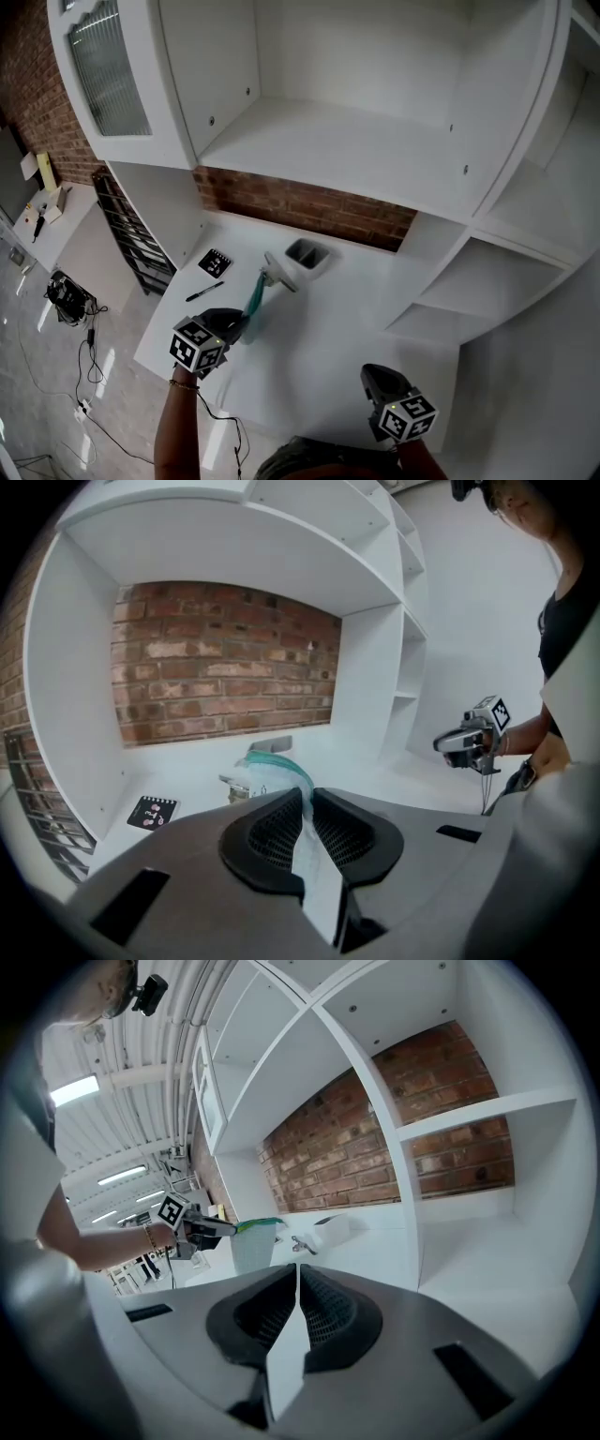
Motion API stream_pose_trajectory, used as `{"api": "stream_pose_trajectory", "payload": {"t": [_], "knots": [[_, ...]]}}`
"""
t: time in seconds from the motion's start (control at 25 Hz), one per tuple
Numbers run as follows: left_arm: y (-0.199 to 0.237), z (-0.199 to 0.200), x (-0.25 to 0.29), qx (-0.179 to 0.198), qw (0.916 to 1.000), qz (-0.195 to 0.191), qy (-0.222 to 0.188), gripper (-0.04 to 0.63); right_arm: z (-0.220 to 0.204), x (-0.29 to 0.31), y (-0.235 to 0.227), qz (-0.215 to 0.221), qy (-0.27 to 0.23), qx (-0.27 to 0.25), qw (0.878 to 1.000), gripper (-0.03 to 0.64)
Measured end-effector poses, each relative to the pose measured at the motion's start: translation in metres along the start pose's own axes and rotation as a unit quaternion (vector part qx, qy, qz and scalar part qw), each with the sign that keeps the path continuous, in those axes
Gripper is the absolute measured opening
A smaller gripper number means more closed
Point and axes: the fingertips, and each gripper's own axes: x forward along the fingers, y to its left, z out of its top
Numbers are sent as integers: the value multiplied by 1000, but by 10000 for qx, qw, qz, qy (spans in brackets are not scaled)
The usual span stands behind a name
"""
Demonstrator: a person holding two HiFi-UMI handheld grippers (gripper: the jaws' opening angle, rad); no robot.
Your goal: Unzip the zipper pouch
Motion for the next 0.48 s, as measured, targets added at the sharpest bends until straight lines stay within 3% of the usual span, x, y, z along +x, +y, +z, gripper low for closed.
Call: {"api": "stream_pose_trajectory", "payload": {"t": [0.2,0.48], "knots": [[6,6,34,-783,9954,-385,-403,34,-2,4,-6,-58,67,-3,10000,11],[-13,-35,82,-1246,9901,-636,89,35,-5,3,-10,-159,134,-2,9998,11]]}}
